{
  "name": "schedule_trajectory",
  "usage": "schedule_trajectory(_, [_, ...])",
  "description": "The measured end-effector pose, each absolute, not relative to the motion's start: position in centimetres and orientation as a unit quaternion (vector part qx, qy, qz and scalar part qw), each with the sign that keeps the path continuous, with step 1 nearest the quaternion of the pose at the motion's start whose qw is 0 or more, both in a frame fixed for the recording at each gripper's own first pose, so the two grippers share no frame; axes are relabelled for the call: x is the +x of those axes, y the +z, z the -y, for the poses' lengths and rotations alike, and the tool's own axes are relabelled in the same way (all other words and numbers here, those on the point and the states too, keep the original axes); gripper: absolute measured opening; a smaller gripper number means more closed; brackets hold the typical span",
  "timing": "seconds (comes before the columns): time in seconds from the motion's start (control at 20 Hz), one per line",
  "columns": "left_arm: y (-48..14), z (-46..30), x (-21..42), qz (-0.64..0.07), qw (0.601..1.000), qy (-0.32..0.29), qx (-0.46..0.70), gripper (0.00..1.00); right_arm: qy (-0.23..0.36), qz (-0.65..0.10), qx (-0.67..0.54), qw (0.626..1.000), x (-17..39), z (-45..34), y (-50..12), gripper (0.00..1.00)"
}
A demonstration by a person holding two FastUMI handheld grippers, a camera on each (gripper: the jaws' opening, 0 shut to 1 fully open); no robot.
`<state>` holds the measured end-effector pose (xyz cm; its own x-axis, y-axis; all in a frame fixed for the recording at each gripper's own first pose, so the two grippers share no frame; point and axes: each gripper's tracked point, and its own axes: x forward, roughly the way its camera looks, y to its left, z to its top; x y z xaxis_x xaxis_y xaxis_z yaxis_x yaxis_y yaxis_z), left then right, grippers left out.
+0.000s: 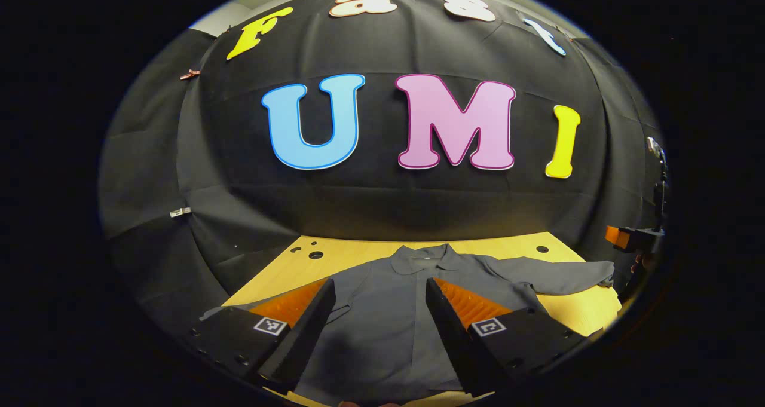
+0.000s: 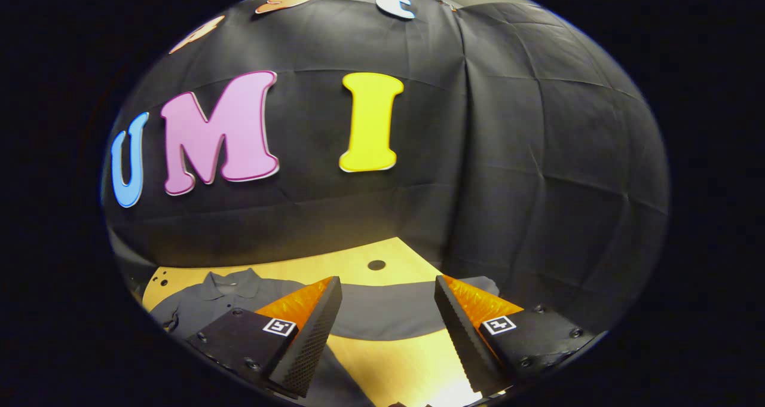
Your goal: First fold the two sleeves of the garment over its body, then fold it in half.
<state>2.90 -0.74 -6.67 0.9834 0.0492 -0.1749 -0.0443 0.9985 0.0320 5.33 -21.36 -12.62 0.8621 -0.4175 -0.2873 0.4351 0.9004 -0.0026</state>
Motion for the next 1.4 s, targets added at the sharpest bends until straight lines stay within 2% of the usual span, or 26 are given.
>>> schedule_trajectory(0.5, [-8.8, -1.5, 2.8, -0.128, 0.990, 0.052, 0.015, 0.96, -0.313, -0.197, 0.032, 0.929, 5.6, 32.5, -19.1, 0.96])
schedule_trajectory(0.85, [-9.9, -1.7, 2.5, -0.152, 0.986, 0.054, 0.030, 0.96, -0.345, -0.258, 0.047, 0.901, 6.7, 38.4, -25.2, 0.98])
schedule_trajectory(1.1, [-10.5, 0.0, 2.2, -0.166, 0.984, 0.029, 0.052, 0.95, -0.348, -0.305, 0.053, 0.885, 7.4, 42.0, -29.6, 0.98])
schedule_trajectory(1.4, [-11.0, 1.1, 2.2, -0.178, 0.982, 0.017, 0.067, 0.98, -0.378, -0.329, 0.106, 0.859, 6.6, 44.4, -32.1, 0.98])
